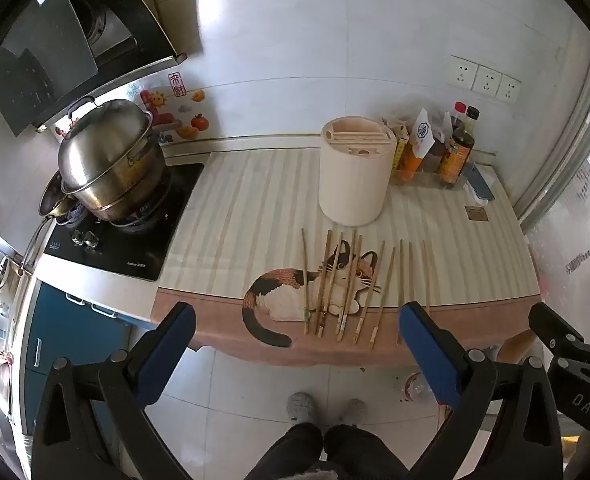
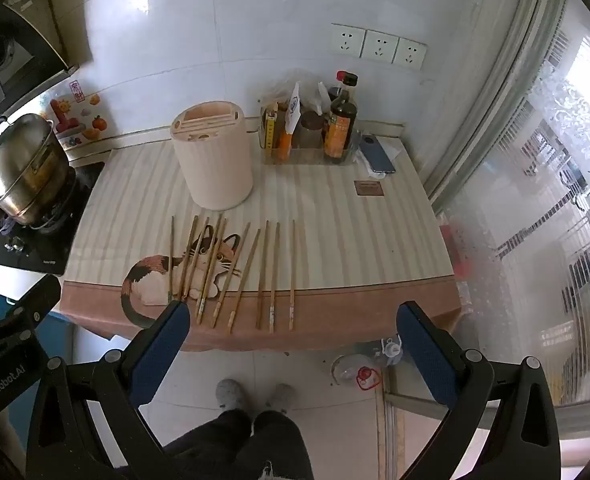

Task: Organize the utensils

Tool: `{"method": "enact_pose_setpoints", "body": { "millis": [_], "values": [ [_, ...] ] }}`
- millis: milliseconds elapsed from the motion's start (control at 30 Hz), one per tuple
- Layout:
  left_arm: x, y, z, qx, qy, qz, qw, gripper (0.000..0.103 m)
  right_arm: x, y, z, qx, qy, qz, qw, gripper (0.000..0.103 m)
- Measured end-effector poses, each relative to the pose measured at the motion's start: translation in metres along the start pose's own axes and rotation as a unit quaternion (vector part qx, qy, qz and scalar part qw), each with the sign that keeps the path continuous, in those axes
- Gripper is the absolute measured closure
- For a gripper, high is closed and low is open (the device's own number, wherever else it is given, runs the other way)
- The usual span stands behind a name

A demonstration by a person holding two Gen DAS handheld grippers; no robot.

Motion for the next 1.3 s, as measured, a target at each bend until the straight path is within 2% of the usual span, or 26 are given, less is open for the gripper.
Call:
{"method": "enact_pose_setpoints", "body": {
  "millis": [233, 333, 733, 1300],
  "values": [
    [0.0, 0.0, 0.0, -0.003, -0.001, 0.004, 1.0, 0.0, -0.002, -0.007, -0.001, -0.001, 0.002, -0.008, 1.0, 0.0],
    [0.0, 0.001, 0.0, -0.002, 0.0, 0.003, 1.0, 0.0, -0.001, 0.003, -0.003, 0.003, 0.005, -0.007, 1.0, 0.0],
    [0.004, 0.015, -0.008, -0.001, 0.003, 0.004, 1.0, 0.0, -0.006, -0.001, -0.009, 0.002, 0.011, 0.003, 1.0, 0.0],
    [0.004, 0.006, -0.012, -0.003, 0.005, 0.014, 0.9999, 0.0, -0.003, -0.001, -0.013, -0.002, 0.018, 0.006, 1.0, 0.0]
  ]
}}
Point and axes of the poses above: each gripper's, at about its wrist camera, not at the fingertips, and x roughly the way its jaws point, y to its right, z to its underside, the point moved 6 cm from there along x, roughly the way its jaws point, and after that the axes turned 12 degrees about z, right-handed, at the moved point
